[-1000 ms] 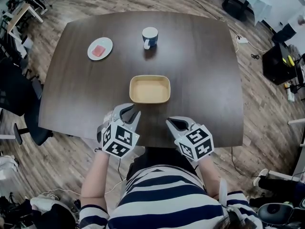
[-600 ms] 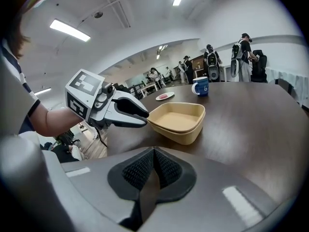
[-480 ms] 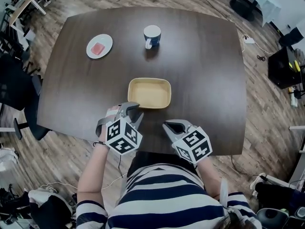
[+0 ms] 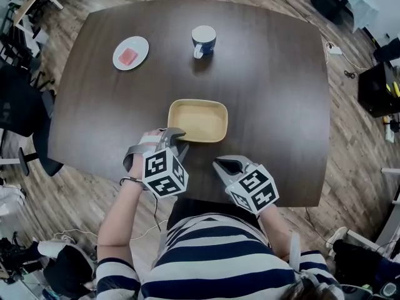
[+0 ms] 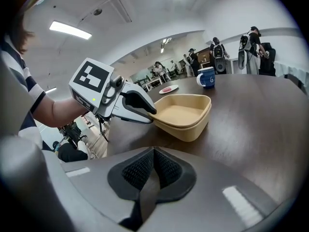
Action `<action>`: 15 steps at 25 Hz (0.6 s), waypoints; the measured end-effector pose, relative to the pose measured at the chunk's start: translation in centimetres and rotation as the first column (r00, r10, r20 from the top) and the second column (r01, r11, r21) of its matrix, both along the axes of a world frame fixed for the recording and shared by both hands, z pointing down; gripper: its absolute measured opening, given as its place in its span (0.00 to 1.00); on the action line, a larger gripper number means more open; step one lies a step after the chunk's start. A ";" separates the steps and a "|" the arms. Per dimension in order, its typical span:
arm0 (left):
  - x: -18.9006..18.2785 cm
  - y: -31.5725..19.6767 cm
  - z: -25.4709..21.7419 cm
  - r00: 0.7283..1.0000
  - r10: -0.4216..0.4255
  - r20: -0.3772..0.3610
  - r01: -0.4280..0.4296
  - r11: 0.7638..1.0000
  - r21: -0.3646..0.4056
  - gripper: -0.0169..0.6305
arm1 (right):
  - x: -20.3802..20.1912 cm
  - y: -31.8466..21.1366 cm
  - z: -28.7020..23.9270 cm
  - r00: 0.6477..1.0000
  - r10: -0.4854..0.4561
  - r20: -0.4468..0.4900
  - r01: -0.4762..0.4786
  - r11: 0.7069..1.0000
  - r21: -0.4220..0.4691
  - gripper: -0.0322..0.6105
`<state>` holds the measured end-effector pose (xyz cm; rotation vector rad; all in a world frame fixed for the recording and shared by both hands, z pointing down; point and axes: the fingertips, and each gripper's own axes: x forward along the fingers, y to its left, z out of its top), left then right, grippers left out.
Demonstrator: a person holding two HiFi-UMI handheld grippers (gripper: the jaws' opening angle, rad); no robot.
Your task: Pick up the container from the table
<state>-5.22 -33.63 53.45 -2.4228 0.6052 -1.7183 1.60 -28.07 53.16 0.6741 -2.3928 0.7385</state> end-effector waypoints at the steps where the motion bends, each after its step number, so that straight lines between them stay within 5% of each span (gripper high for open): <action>1: 0.0 0.0 0.2 1.000 0.021 0.022 -0.021 1.000 0.003 0.03 | 0.0 -0.1 0.1 1.000 -0.003 0.001 0.003 1.000 -0.002 0.05; 5: 0.2 -0.2 0.8 0.993 0.088 0.077 -0.089 0.996 0.005 0.03 | 0.1 -0.4 0.5 1.000 -0.007 0.003 0.007 1.000 -0.006 0.05; 15: 0.8 0.5 1.0 0.986 0.149 0.078 -0.147 0.989 -0.035 0.03 | 0.6 -0.5 0.5 1.000 0.005 0.013 -0.005 1.000 -0.002 0.05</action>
